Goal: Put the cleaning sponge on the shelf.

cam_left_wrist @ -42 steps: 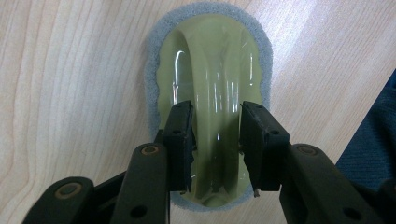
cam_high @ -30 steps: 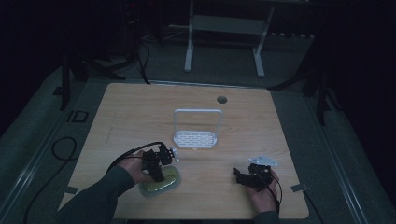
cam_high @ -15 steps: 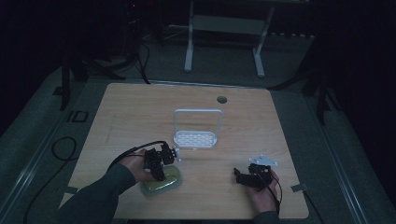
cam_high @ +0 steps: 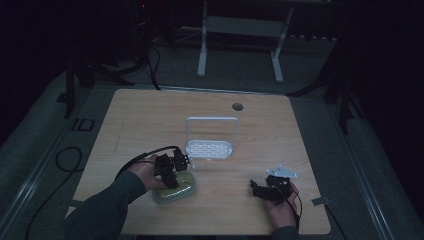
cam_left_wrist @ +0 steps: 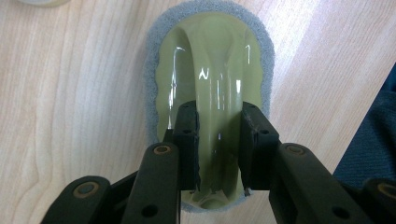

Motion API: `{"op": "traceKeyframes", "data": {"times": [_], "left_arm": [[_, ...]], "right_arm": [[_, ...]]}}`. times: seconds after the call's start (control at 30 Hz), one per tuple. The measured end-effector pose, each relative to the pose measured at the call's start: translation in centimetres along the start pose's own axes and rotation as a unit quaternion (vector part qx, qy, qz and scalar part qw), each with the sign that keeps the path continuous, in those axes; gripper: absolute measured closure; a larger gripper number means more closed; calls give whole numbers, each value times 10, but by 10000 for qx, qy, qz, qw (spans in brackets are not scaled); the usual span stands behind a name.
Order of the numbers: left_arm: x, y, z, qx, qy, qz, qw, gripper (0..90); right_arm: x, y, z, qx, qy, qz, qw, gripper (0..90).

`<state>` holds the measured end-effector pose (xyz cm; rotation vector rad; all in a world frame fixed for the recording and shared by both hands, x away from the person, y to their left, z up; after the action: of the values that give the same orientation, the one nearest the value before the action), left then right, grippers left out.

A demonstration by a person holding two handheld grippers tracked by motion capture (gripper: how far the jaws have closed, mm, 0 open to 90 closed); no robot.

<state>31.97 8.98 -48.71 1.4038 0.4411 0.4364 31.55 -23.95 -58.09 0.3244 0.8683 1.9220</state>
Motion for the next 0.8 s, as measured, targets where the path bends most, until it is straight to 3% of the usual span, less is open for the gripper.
{"op": "traceKeyframes", "data": {"times": [0.8], "left_arm": [[6,9,21,-197,-285,119,9993,715]], "right_arm": [[0,0,0,-4,2,-2,10000,139]]}}
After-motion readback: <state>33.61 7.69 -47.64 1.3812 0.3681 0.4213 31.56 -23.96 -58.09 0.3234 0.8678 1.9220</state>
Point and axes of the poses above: each handheld gripper's, and its own axes: y roughly backward along the jaws, z roughly out of its top, x roughly to its left, the point moved 3 cm from there along -y, roughly forward along the jaws, and after that the axes turned 10 degrees about y, right-handed, at the moved point
